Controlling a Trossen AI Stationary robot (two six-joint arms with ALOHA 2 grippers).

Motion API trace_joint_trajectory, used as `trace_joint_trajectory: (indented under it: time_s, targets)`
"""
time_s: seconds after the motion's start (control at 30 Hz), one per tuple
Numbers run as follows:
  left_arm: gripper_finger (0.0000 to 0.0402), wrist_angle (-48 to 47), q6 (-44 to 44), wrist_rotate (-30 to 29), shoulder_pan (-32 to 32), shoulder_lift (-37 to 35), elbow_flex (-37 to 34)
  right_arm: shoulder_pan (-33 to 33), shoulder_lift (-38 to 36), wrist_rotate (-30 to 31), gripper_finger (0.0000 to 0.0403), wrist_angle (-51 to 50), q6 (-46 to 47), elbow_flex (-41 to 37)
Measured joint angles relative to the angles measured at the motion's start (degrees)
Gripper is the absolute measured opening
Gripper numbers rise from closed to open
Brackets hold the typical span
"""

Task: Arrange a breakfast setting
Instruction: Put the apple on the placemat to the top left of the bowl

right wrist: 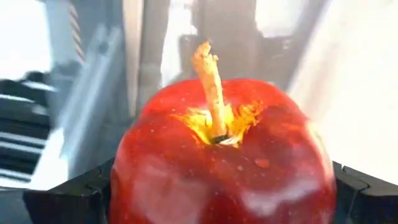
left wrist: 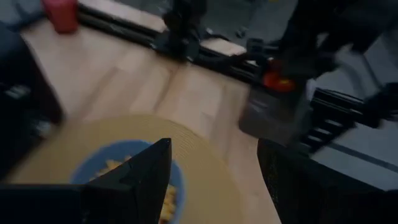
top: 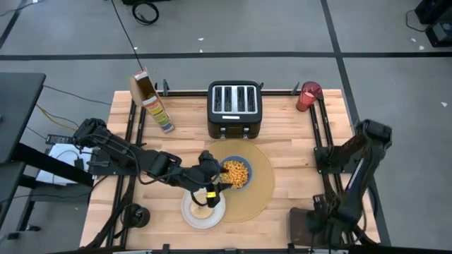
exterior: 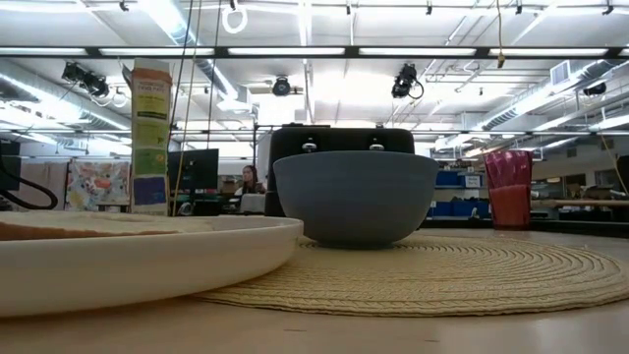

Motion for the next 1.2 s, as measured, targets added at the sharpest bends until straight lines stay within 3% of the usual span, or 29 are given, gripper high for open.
trace_joint_trajectory:
  time_s: [0.23, 0.43, 0.63, 0.87, 1.03, 1.2]
  targets:
    - [0.0244, 3.2, 4.4, -1.1, 0.2, -1.2, 0.0, -8.3, -15.5, 14.0, 0.0334, -7.6, 0.2, 4.3]
    - [0.0244, 4.8, 4.3, -0.5, -0.1, -1.2, 0.0, -22.4, -22.0, 23.5, 0.0334, -5.8, -11.9, 5.1]
    - [0.0245, 14.3, 4.6, -0.4, -1.5, -2.1, 0.0, -34.6, -23.4, 24.0, 0.0335, 9.4, -29.1, 5.1]
    - [0.0281, 17.6, 4.0, -0.5, 1.5, -3.2, -0.1, -41.2, -25.2, 22.3, 0.0335, 30.4, -40.1, 5.1]
    - [0.0339, 23.5, 6.7, 4.3, 6.1, -2.6, 0.0, -43.1, -25.3, 22.1, 0.0335, 35.3, -45.0, 5.1]
    - [0.0365, 31.5, 21.2, 4.9, 8.1, -0.7, 0.0, -44.1, -25.0, 23.6, 0.0335, 36.1, -48.4, 5.1]
